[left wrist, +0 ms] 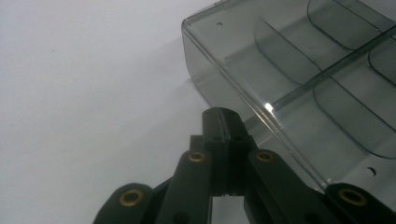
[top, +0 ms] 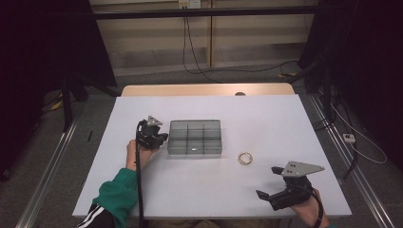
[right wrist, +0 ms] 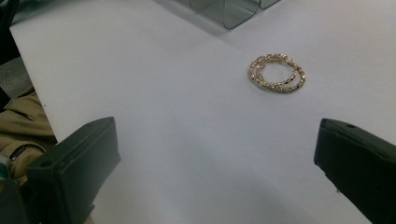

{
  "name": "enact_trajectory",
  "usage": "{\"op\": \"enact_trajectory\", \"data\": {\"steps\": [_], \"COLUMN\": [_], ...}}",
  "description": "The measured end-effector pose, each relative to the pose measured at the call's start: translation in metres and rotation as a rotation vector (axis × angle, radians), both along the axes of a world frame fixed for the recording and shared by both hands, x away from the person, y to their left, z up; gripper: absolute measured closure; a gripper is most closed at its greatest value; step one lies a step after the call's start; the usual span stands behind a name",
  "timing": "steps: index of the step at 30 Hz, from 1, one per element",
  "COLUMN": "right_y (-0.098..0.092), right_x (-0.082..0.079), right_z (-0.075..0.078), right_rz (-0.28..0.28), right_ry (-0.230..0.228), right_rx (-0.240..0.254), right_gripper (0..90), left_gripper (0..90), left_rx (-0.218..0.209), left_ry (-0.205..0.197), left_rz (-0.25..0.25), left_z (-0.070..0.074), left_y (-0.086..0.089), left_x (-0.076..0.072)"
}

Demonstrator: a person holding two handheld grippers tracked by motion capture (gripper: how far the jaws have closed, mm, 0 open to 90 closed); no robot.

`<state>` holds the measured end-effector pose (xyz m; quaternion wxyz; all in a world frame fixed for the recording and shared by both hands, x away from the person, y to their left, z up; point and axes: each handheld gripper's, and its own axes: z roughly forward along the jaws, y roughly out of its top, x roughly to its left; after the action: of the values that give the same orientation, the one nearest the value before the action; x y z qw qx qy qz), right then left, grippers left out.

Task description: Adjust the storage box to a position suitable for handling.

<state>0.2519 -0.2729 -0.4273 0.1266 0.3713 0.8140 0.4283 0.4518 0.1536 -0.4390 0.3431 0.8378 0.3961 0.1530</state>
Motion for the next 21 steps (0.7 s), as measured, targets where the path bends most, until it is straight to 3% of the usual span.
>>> {"op": "enact_trajectory", "data": {"steps": [2, 8, 12, 21], "right_y": [0.000, 0.000, 0.000, 0.001], "right_x": [0.000, 0.000, 0.000, 0.000], "right_z": [0.000, 0.000, 0.000, 0.000], "right_rz": [0.000, -0.001, -0.001, 0.004], "right_ry": [0.002, 0.002, 0.003, 0.001], "right_rx": [-0.001, 0.002, 0.001, -0.002], "right_gripper": [0.0, 0.0, 0.0, 0.0], "left_gripper": [90.0, 90.0, 90.0, 90.0], "left_rx": [0.004, 0.006, -0.023, -0.025], "left_ry": [0.001, -0.001, 0.003, 0.001], "left_rz": [-0.017, -0.008, -0.019, -0.030], "left_z": [0.000, 0.000, 0.000, -0.001], "left_y": [-0.001, -0.002, -0.004, -0.010], "left_x": [0.001, 0.001, 0.000, -0.003]}}
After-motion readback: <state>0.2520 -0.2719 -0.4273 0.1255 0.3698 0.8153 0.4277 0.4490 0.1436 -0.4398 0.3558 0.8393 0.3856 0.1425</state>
